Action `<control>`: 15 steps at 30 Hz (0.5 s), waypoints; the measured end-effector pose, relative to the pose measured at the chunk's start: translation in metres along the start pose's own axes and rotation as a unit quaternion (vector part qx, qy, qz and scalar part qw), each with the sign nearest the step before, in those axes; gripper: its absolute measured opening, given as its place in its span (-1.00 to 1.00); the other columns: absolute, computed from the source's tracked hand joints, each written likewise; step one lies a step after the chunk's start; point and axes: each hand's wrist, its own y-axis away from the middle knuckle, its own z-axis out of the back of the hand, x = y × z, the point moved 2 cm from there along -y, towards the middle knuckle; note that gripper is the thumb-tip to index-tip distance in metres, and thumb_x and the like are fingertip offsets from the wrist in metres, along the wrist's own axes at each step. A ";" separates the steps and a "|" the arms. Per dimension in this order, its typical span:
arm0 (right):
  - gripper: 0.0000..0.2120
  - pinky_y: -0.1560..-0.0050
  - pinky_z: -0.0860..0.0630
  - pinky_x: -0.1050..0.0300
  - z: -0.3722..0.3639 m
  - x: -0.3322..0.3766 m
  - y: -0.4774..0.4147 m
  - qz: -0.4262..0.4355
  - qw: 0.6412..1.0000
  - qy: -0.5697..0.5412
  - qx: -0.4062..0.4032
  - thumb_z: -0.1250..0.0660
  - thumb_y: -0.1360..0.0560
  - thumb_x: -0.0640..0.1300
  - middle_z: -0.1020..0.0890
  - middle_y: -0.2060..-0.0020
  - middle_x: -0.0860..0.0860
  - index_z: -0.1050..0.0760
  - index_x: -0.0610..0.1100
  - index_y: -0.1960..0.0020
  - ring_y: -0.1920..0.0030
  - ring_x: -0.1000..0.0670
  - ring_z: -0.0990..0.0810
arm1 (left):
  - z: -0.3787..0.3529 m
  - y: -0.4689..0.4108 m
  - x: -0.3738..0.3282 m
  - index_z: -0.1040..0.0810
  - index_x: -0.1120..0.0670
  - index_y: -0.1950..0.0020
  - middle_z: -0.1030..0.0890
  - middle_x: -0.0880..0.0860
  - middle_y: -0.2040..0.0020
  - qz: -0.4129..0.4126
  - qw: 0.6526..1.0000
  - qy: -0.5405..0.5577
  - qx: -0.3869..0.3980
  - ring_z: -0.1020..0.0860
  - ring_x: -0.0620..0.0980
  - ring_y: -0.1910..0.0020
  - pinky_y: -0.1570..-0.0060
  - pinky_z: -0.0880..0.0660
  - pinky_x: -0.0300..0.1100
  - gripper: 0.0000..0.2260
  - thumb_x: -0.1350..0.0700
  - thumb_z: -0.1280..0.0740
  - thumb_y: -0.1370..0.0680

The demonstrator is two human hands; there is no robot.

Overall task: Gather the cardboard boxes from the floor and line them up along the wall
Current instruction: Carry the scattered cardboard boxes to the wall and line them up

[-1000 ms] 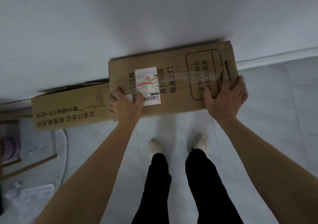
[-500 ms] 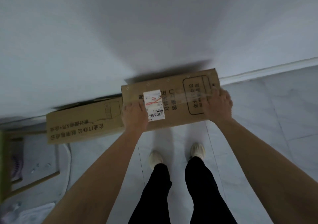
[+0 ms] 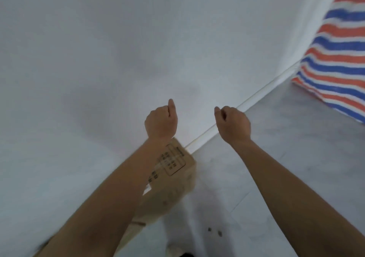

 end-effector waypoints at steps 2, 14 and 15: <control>-0.55 0.34 -0.26 0.11 0.056 -0.030 0.007 -0.024 0.999 -0.007 -0.031 -0.12 -0.66 0.10 -0.45 0.40 0.01 -0.31 -0.08 0.35 0.37 -0.03 -0.42 | -0.001 0.011 -0.062 -0.23 0.11 0.48 -0.29 0.01 0.55 -0.041 0.999 0.017 -0.013 -0.34 0.04 0.53 0.40 -0.31 -0.12 -0.44 -0.06 0.01 -0.70; -0.60 0.31 -0.47 0.20 0.394 -0.394 0.174 -0.266 0.944 0.033 -0.191 -0.15 -0.65 0.15 -0.55 0.37 -0.03 -0.46 -0.06 0.24 0.36 0.04 -0.52 | -0.146 0.270 -0.496 -0.20 0.08 0.48 -0.31 0.01 0.52 -0.283 0.942 0.119 0.135 -0.30 -0.05 0.50 0.44 -0.15 -0.18 -0.46 -0.02 -0.03 -0.71; -0.59 0.32 -0.47 0.20 0.409 -0.416 0.187 -0.288 0.936 0.033 -0.201 -0.15 -0.65 0.16 -0.54 0.38 -0.03 -0.45 -0.06 0.25 0.37 0.04 -0.52 | -0.154 0.288 -0.518 -0.22 0.07 0.47 -0.33 0.00 0.51 -0.307 0.933 0.120 0.145 -0.32 -0.05 0.50 0.44 -0.15 -0.20 -0.48 -0.03 -0.04 -0.70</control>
